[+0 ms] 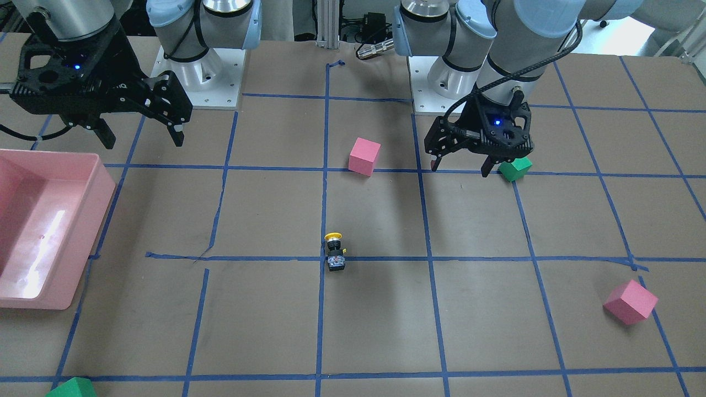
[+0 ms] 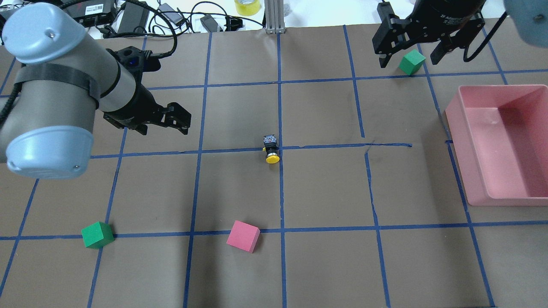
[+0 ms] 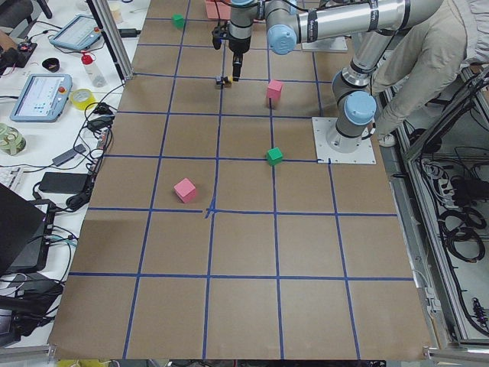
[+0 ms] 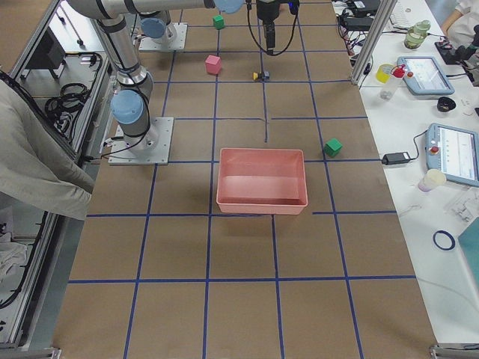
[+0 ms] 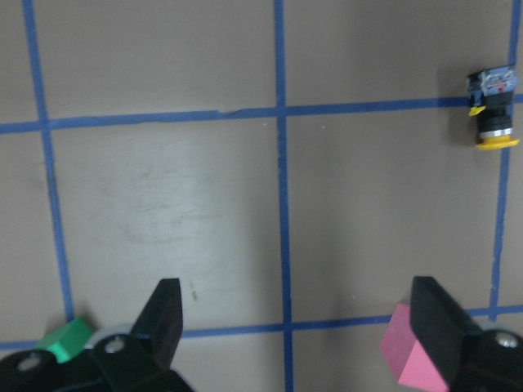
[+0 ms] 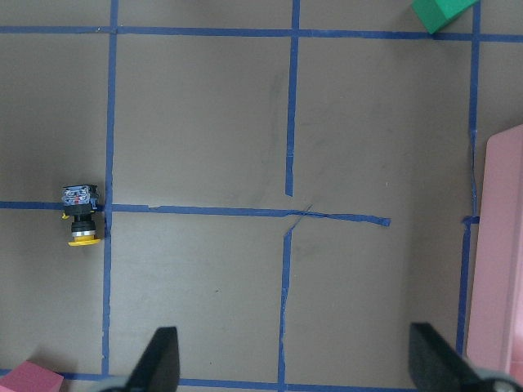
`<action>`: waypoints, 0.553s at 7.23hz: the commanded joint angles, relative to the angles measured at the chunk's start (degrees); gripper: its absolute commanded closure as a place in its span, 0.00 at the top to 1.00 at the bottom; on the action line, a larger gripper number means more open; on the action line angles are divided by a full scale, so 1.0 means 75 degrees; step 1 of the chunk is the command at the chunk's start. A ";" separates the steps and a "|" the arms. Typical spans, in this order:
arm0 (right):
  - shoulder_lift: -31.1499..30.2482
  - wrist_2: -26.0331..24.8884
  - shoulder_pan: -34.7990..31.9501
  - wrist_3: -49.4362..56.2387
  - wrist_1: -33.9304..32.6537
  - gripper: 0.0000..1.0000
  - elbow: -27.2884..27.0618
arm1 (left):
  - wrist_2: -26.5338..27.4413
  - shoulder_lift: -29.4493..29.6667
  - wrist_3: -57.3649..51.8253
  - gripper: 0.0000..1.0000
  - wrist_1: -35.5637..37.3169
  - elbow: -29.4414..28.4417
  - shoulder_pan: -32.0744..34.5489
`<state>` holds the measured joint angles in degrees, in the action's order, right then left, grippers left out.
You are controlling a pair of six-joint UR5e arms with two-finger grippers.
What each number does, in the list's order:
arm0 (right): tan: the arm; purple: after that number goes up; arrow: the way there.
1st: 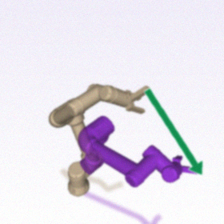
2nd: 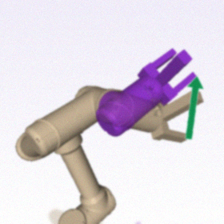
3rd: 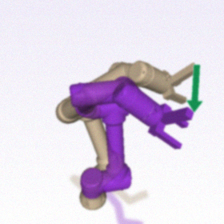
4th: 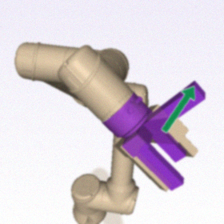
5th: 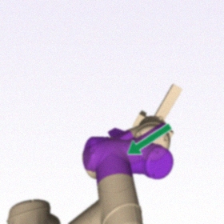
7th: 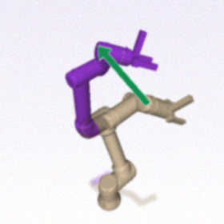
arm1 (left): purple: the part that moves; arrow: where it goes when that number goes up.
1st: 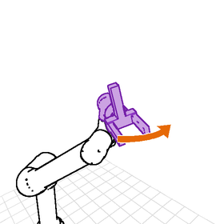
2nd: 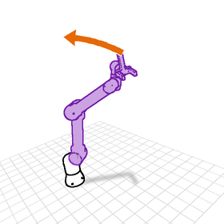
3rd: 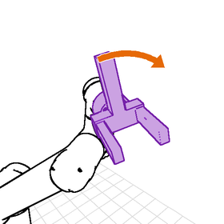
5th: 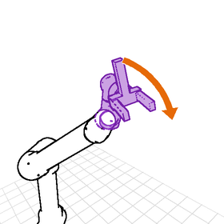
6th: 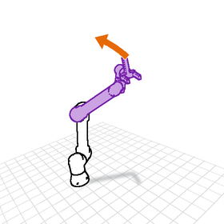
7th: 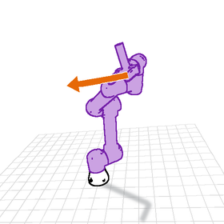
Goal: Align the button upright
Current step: 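Move the left gripper over the button lying on its side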
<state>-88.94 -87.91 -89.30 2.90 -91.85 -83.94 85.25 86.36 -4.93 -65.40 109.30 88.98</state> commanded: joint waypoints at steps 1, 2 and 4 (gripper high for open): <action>0.0010 0.0003 0.0000 0.0000 0.0000 1.00 0.0000 | -0.0139 0.0413 0.0244 1.00 0.0786 0.0063 0.0229; 0.0010 0.0003 0.0000 0.0000 0.0000 1.00 0.0000 | -0.0082 0.0530 0.1326 1.00 0.1147 0.0121 0.0578; 0.0022 0.0003 0.0000 0.0000 0.0000 1.00 0.0000 | -0.0011 0.0718 0.1872 1.00 0.3166 0.1006 0.1410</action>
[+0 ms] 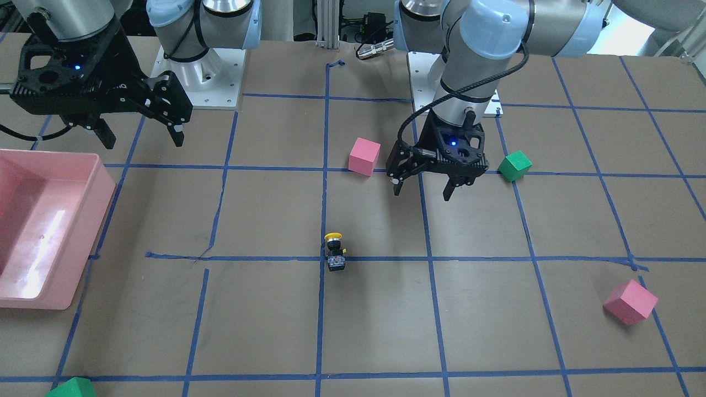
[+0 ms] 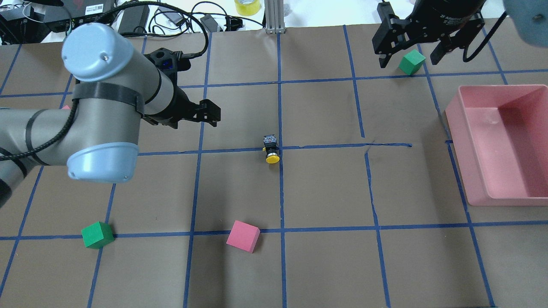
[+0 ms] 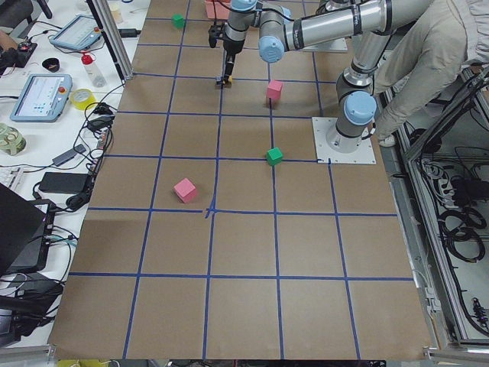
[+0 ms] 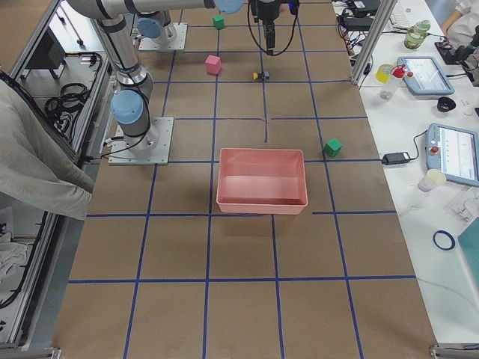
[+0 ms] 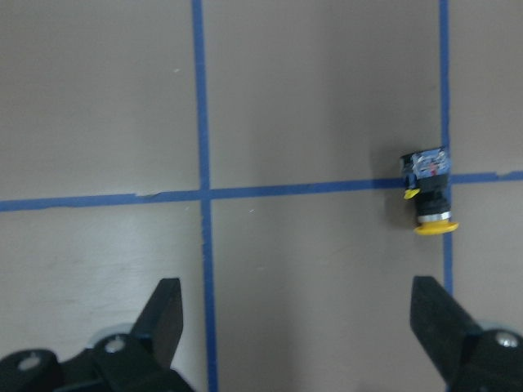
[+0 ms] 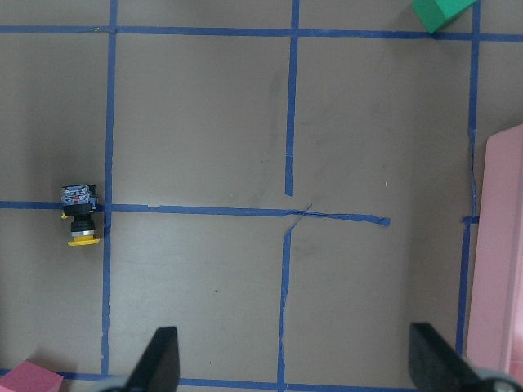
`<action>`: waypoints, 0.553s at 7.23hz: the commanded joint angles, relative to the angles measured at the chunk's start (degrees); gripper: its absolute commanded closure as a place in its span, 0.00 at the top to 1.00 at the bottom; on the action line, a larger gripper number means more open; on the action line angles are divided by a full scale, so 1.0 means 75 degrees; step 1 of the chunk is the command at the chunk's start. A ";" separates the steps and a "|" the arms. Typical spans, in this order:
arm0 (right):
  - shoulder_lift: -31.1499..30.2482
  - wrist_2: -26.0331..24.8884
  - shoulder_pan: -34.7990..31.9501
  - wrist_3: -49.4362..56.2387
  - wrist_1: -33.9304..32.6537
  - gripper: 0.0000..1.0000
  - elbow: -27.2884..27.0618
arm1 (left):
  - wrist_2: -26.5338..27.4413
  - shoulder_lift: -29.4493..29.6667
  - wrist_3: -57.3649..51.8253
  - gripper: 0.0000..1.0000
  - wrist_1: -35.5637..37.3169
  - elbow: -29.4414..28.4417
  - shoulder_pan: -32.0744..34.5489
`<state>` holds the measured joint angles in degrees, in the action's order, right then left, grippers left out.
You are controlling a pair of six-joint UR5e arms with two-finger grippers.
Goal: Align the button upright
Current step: 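Move the left gripper over the button lying on its side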
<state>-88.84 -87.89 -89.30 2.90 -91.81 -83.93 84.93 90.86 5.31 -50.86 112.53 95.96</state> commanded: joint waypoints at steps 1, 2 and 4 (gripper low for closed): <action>0.0009 0.0000 0.0000 0.0000 -0.0005 1.00 0.0000 | 0.0032 0.0200 0.1183 1.00 0.2341 0.1231 0.0680; 0.0009 0.0000 0.0000 0.0000 -0.0005 1.00 0.0000 | 0.0508 0.0271 0.1526 1.00 0.2955 0.1609 0.0972; 0.0009 0.0000 0.0012 0.0011 -0.0005 1.00 0.0000 | 0.1379 0.0761 0.2953 1.00 0.3264 0.1601 0.1909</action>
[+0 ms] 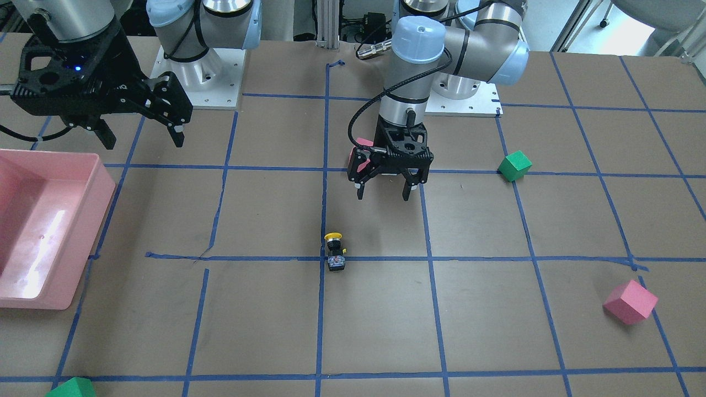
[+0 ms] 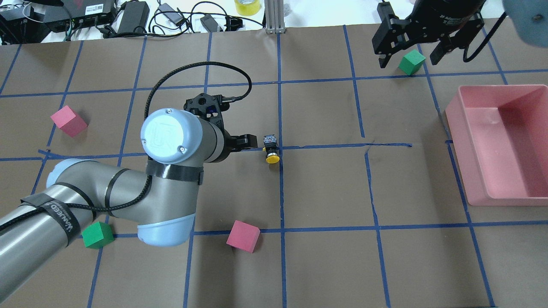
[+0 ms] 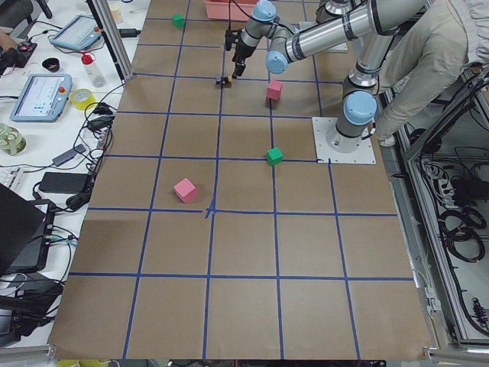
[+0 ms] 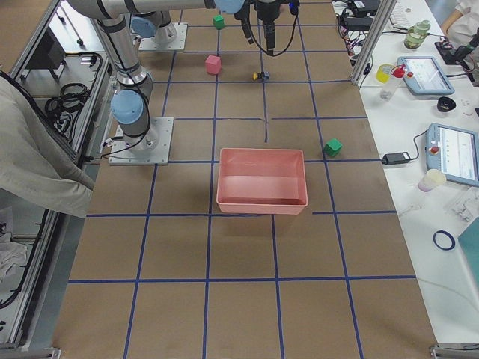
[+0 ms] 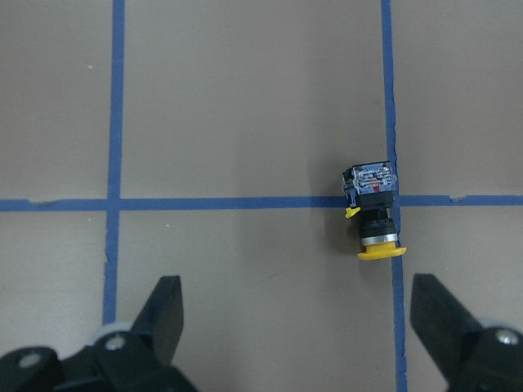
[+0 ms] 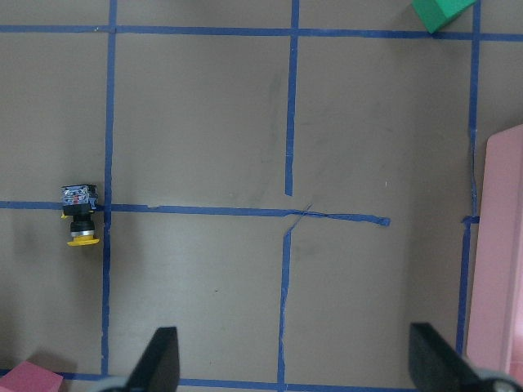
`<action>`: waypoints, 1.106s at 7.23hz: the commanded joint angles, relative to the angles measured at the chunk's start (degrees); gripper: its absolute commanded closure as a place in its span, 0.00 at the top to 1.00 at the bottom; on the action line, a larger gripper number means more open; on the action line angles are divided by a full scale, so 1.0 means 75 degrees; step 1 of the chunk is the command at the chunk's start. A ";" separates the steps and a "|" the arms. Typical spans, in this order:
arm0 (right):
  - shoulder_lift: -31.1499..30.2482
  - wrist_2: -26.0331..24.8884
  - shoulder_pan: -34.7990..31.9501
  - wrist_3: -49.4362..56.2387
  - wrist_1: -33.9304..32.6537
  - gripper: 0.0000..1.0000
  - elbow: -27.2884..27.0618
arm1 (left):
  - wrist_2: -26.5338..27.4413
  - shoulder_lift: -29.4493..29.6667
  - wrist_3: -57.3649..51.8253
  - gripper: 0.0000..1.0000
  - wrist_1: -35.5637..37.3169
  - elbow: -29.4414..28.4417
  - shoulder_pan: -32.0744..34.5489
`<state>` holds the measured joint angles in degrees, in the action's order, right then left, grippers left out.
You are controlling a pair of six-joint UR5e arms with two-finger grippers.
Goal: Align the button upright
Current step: 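Move the left gripper over the button lying on its side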
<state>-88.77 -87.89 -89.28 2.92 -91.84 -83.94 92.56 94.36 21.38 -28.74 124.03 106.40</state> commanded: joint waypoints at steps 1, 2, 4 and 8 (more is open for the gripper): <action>0.0000 0.0000 0.0010 0.0009 0.0000 1.00 0.0000 | 0.0351 0.0587 0.0911 1.00 0.0826 0.0069 0.0671; 0.0000 0.0000 0.0010 0.0009 0.0000 1.00 0.0000 | 0.0351 0.0880 0.0912 1.00 0.1052 0.0069 0.0719; 0.0000 0.0000 0.0010 0.0009 0.0000 1.00 0.0000 | 0.0339 0.1571 0.0806 0.99 0.1183 -0.0373 0.0940; 0.0000 0.0000 0.0010 0.0009 0.0012 1.00 0.0000 | 0.0292 0.2827 -0.0013 0.99 0.1218 -0.1056 0.0965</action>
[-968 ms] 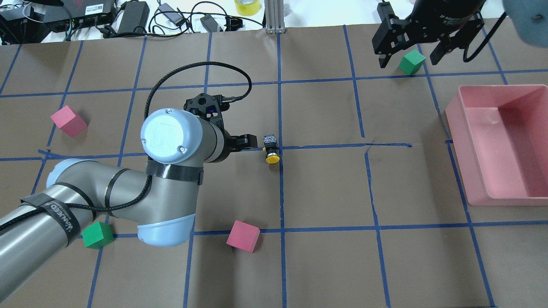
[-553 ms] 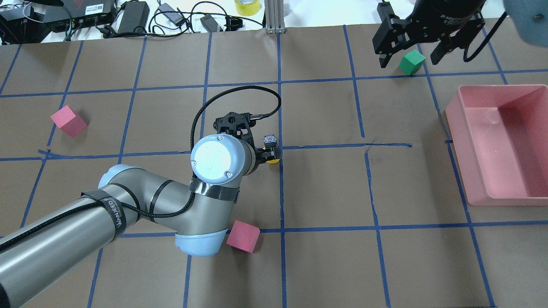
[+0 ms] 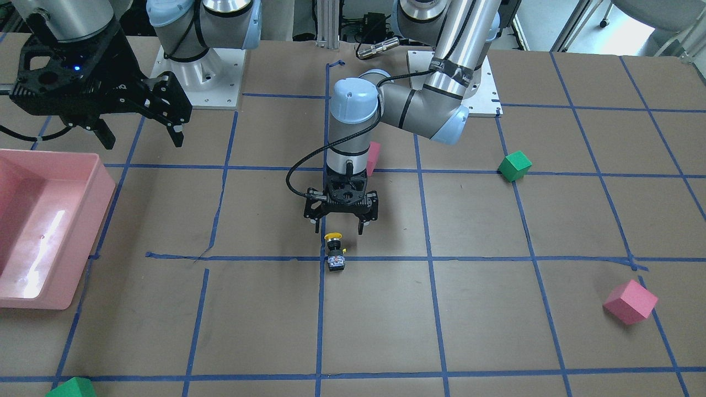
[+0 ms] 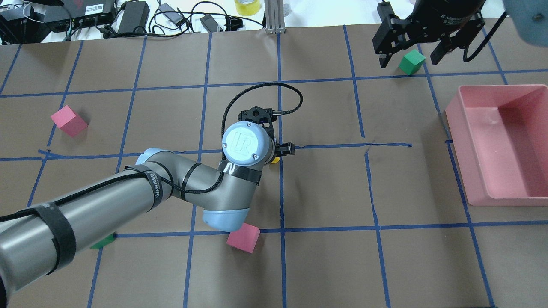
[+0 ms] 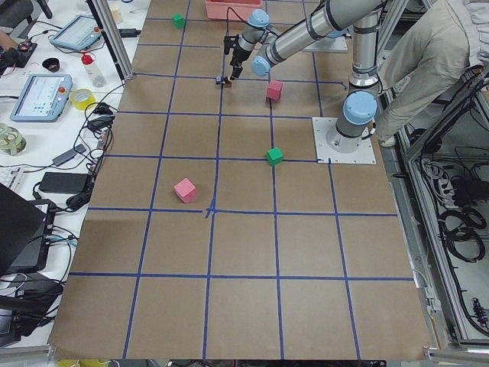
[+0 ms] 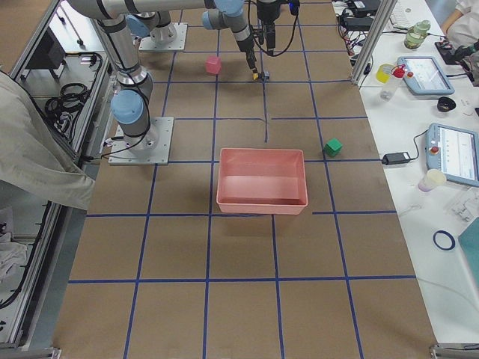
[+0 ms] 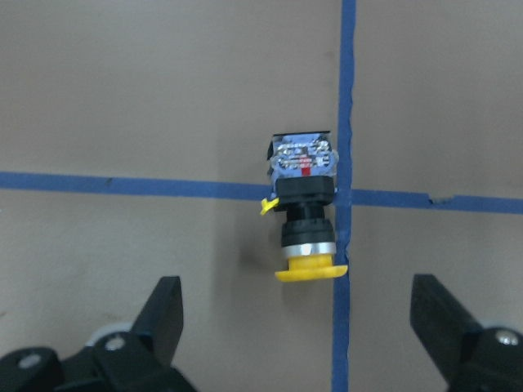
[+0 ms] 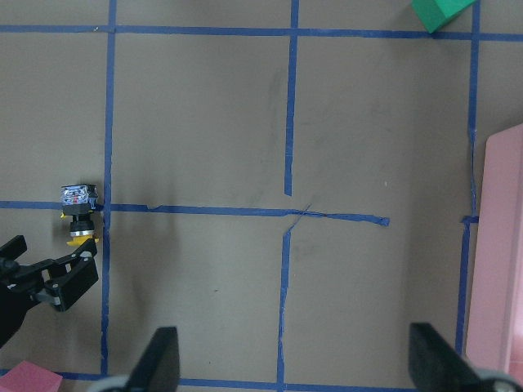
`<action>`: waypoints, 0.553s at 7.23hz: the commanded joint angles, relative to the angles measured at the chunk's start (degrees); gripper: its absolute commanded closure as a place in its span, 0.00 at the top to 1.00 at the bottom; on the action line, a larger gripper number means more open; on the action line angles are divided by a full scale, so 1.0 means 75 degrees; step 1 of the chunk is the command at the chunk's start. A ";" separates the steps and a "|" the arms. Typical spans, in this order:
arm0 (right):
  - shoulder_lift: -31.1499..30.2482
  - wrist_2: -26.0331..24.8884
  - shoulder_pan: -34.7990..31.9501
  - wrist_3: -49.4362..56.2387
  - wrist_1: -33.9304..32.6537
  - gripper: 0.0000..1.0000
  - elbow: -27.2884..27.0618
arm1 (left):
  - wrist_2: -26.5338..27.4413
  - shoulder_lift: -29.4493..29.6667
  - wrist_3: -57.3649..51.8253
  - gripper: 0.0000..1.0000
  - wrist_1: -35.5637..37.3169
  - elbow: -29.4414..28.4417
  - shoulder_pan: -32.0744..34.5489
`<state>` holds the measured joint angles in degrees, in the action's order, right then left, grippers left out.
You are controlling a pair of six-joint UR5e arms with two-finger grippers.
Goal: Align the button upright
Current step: 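Move the left gripper over the button lying on its side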
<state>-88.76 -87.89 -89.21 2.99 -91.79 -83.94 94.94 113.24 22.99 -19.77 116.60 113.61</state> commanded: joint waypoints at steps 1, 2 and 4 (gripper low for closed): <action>-0.0001 0.0000 0.0000 0.0000 0.0004 1.00 0.0000 | 0.0009 0.0417 -0.0229 0.98 0.0069 -0.0078 0.0005; -0.0001 0.0000 0.0000 0.0012 0.0004 1.00 0.0000 | 0.0009 0.0499 -0.0229 0.94 0.0198 -0.0159 0.0005; -0.0001 0.0000 0.0000 0.0012 0.0004 1.00 0.0000 | 0.0021 0.0558 -0.0206 0.50 0.0512 -0.0195 0.0016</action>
<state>-88.77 -87.89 -89.21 3.06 -91.76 -83.93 95.06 117.14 21.37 -17.71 115.31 113.67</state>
